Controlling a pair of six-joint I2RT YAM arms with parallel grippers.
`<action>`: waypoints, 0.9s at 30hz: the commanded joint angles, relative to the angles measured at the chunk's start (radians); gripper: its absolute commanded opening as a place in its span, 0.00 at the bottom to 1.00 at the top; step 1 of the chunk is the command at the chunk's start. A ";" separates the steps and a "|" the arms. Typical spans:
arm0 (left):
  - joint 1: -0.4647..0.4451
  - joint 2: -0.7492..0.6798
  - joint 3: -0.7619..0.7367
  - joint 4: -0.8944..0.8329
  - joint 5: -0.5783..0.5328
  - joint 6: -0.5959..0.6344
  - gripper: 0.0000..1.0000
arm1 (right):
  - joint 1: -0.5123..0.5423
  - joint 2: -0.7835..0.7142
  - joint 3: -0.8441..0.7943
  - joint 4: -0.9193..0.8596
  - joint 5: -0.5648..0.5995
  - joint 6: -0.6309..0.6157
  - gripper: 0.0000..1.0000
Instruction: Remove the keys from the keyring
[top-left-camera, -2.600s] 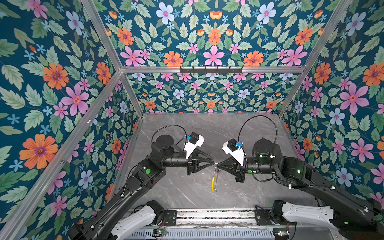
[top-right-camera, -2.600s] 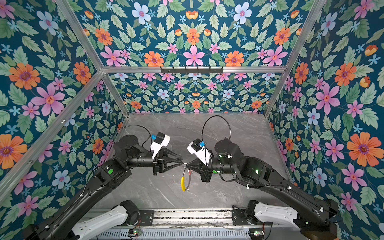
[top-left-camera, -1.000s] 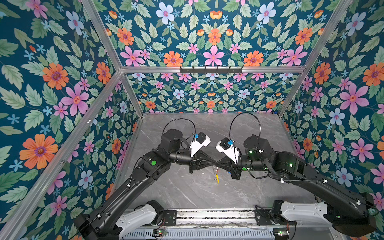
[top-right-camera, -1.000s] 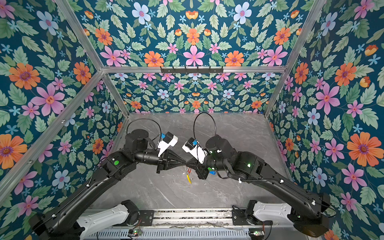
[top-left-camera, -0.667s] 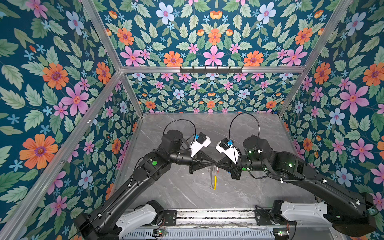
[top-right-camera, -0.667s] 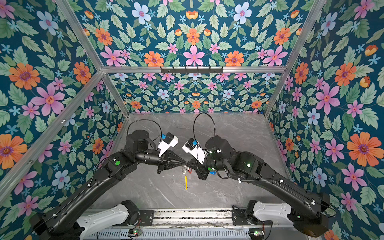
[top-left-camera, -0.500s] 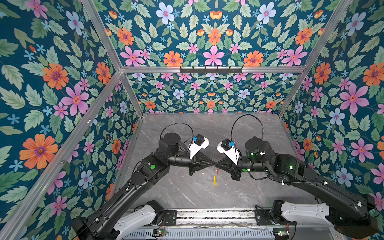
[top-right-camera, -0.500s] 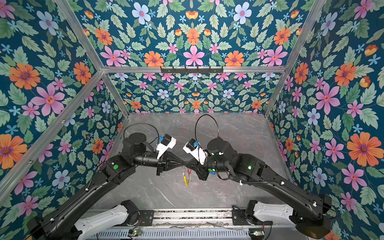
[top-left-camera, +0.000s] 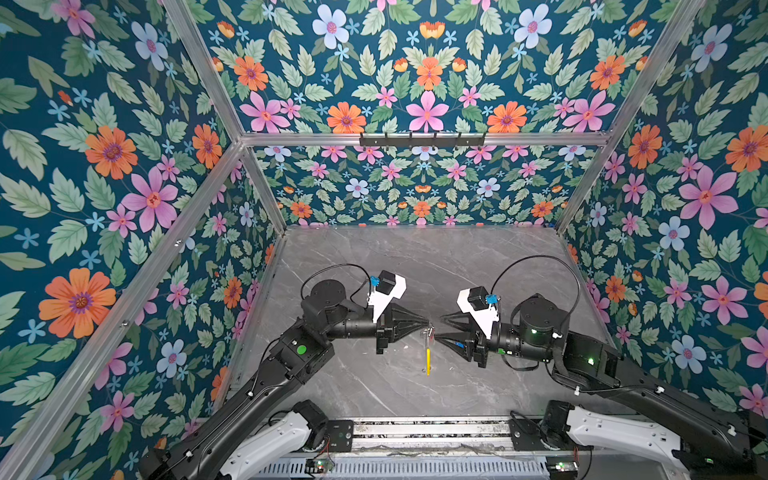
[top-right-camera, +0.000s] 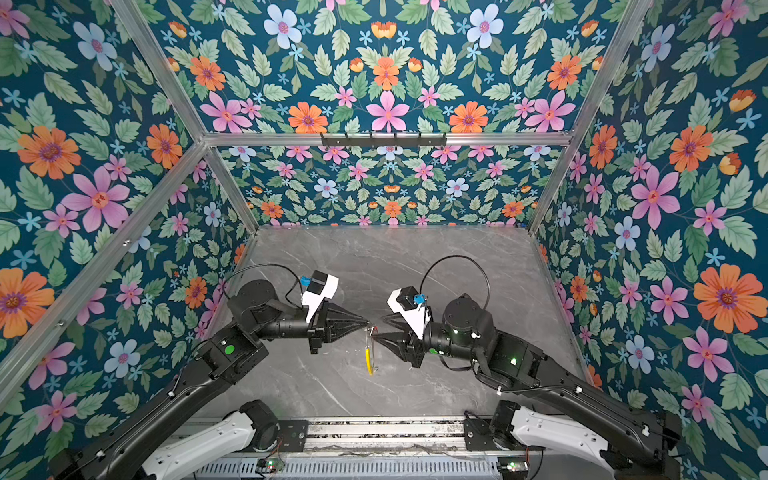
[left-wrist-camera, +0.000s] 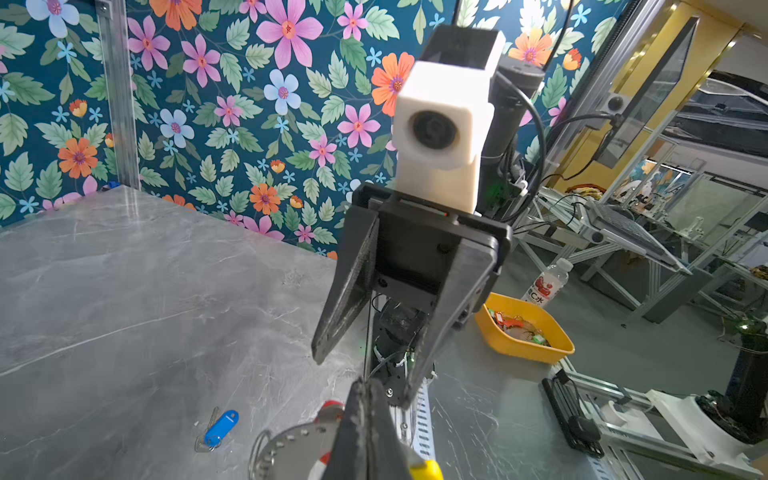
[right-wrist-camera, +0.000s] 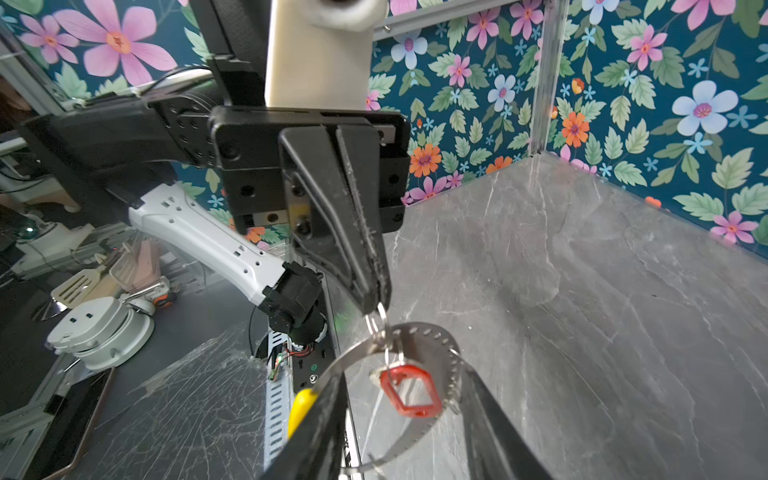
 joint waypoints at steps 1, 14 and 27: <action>0.001 -0.001 -0.003 0.081 0.055 -0.013 0.00 | -0.056 -0.010 -0.018 0.106 -0.164 0.043 0.49; 0.001 -0.012 -0.056 0.227 0.105 -0.091 0.00 | -0.156 0.037 -0.051 0.164 -0.453 0.107 0.47; 0.002 -0.035 -0.077 0.301 0.058 -0.112 0.00 | -0.155 0.058 -0.075 0.190 -0.489 0.132 0.29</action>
